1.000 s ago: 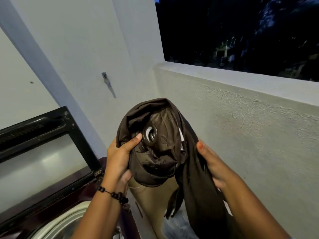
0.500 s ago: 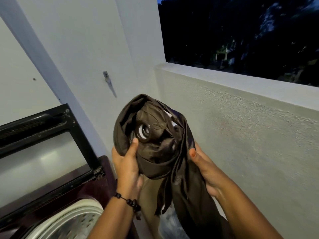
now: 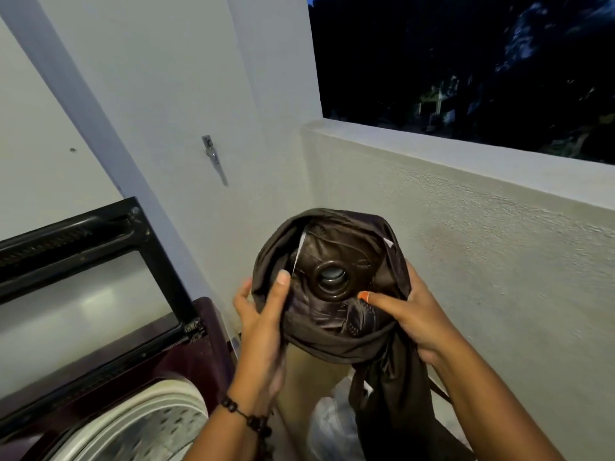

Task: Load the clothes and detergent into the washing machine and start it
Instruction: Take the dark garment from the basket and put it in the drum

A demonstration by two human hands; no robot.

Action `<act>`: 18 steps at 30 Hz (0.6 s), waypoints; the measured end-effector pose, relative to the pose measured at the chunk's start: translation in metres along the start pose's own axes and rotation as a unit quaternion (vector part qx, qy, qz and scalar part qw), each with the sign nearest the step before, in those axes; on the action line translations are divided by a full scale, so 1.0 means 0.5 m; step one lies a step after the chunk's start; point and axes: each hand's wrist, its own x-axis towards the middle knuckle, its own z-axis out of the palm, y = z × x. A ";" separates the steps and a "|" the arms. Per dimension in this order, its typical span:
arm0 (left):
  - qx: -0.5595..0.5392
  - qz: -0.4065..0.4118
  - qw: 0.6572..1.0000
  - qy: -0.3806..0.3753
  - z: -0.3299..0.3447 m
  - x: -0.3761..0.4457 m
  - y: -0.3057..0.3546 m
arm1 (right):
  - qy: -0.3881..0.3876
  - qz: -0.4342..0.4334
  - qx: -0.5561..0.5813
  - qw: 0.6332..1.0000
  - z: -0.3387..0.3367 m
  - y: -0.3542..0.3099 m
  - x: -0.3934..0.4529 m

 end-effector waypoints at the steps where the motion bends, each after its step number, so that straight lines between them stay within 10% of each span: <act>1: 0.031 0.006 0.999 0.013 -0.007 0.004 0.018 | -0.015 -0.014 -0.027 0.999 -0.008 -0.003 0.002; 5: 0.303 0.144 0.939 -0.076 -0.013 0.007 0.094 | -0.074 -0.067 -0.163 0.982 -0.031 -0.013 0.009; 9: 0.627 0.226 0.707 -0.235 0.014 0.024 0.118 | -0.159 -0.086 -0.253 0.950 -0.024 -0.034 0.017; 12: 0.701 0.216 0.611 -0.298 0.036 0.047 0.124 | -0.228 -0.106 -0.299 0.921 -0.006 -0.055 0.019; 18: 0.562 0.078 0.695 -0.441 0.041 0.082 0.124 | -0.264 -0.120 -0.344 0.893 -0.003 -0.097 0.018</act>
